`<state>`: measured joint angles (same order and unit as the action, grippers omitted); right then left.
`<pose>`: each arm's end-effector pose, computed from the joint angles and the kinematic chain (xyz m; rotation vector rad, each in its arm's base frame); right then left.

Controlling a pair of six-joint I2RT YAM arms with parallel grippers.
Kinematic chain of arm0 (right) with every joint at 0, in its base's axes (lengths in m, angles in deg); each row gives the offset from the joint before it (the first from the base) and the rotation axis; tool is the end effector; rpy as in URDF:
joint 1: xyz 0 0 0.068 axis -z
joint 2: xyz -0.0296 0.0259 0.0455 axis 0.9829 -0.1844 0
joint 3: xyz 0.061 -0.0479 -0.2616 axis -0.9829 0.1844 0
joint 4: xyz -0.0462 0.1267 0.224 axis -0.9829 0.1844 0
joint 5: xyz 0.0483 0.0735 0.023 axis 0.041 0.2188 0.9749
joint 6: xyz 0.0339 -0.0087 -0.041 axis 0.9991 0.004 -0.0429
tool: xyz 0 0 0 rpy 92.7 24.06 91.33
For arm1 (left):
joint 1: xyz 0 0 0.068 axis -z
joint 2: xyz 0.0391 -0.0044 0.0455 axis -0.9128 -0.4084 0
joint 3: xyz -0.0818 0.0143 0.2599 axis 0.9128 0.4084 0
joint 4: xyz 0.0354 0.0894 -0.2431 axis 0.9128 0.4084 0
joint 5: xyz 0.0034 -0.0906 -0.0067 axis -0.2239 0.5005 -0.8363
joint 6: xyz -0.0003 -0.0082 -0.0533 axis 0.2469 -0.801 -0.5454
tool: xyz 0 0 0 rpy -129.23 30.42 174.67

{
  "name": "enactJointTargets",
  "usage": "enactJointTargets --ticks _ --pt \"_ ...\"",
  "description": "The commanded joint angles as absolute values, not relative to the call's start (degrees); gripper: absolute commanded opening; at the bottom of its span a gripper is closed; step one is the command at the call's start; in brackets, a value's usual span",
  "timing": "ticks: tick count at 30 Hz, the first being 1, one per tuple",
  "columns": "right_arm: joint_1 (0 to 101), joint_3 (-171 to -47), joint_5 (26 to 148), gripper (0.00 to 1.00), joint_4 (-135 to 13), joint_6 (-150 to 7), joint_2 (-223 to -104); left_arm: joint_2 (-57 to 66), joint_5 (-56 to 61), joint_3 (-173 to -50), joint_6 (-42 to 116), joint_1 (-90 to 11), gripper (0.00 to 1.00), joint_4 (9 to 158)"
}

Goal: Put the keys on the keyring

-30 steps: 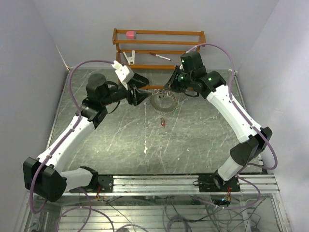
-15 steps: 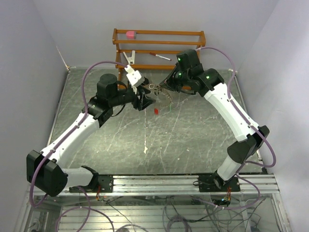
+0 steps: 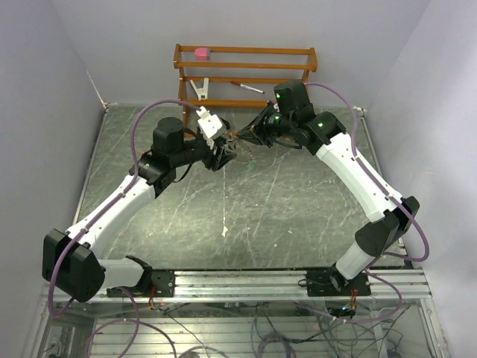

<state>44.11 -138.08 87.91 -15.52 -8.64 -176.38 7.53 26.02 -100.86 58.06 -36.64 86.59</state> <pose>0.2890 0.2111 0.4171 0.6348 2.3700 1.1173 0.2472 -0.1600 0.3573 0.9616 1.5219 -0.7443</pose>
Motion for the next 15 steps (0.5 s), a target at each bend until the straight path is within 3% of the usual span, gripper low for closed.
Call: enactJointTargets --ticks 1,9,15 --pt "44.09 -137.07 93.23 0.00 -20.87 -6.24 -173.49 7.61 23.01 -99.80 63.56 -36.39 0.60 84.63" --pt "44.26 -133.55 98.85 0.00 -24.40 -3.63 -172.64 7.70 20.59 -98.57 71.08 -36.52 0.33 84.42" --pt "45.50 -133.01 99.44 0.00 -23.16 -2.56 -171.88 7.65 21.67 -98.31 77.81 -36.92 0.25 83.74"
